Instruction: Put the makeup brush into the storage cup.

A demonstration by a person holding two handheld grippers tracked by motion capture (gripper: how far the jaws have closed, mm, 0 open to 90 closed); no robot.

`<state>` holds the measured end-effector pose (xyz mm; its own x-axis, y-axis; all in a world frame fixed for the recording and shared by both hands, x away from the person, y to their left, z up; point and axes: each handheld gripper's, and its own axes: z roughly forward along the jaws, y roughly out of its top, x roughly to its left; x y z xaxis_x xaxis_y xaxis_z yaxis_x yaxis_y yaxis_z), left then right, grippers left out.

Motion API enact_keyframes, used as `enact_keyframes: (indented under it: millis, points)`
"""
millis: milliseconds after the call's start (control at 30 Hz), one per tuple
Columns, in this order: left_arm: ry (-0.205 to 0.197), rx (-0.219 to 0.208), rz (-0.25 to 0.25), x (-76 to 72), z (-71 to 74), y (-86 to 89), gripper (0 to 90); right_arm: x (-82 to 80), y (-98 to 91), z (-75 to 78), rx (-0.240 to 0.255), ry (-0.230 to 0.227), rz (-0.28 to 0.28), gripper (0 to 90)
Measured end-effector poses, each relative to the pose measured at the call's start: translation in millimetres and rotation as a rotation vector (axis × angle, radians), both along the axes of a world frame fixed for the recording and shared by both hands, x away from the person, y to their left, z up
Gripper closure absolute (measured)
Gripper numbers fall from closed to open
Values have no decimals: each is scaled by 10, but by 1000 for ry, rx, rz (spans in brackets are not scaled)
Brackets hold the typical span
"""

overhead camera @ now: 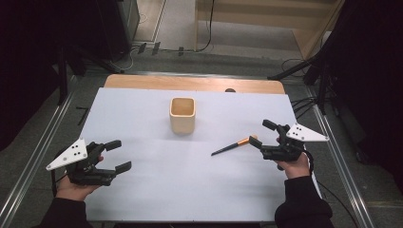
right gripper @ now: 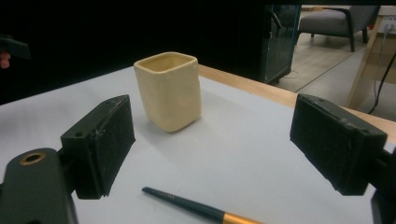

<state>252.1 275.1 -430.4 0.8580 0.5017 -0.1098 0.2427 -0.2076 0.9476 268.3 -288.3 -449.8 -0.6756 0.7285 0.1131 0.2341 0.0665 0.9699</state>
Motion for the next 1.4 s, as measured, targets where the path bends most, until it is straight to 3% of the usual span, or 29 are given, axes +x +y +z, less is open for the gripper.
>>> enact_keyframes:
  millis: [333,500,1100,1400]
  points:
    - [2,2,-1,-5,-3,-2,181,142,138,4,-25,4,25,148]
    - [12,3,0,12,-22,-8,181,215,205,43,-13,0,16,149]
    - [6,4,7,-20,-19,16,181,546,440,110,-69,-10,28,157]
    - [2,9,16,-26,-24,33,181,761,484,117,-48,-15,54,165]
